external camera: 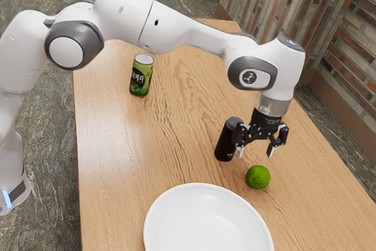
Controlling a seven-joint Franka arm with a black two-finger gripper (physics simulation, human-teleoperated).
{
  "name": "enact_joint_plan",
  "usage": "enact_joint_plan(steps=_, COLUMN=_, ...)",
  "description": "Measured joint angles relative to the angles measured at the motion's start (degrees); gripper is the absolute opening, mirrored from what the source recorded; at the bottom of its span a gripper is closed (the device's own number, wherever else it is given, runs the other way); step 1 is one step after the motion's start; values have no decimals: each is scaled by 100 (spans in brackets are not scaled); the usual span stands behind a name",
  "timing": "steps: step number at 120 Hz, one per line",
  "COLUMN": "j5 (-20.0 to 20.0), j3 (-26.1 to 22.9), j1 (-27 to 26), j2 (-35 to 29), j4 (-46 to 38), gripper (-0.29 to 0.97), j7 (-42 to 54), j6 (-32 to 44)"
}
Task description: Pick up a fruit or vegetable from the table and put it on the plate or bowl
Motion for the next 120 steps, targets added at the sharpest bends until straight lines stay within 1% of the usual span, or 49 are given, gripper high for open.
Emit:
enact_joint_plan(steps=22, j5=-31, j3=-1, j1=8, j2=168, j4=18, gripper=68, j7=314, j6=114)
enact_joint_plan(steps=38, j5=-32, j3=-8, j1=6, j2=461, j4=109, gripper=68, j7=494, j6=382)
enact_joint_plan(steps=52, j5=-27, j3=-9, j1=6, j2=565, j4=125, gripper=68, j7=620, j6=622)
enact_joint_plan(steps=95, j5=-7, j3=-9, j1=15, j2=984, j4=355, gripper=68, j7=886, j6=1056)
enact_joint_plan(steps=120, j5=-6, j3=-9, j1=20, j2=1086, j4=374, gripper=67, j7=978, j6=1185)
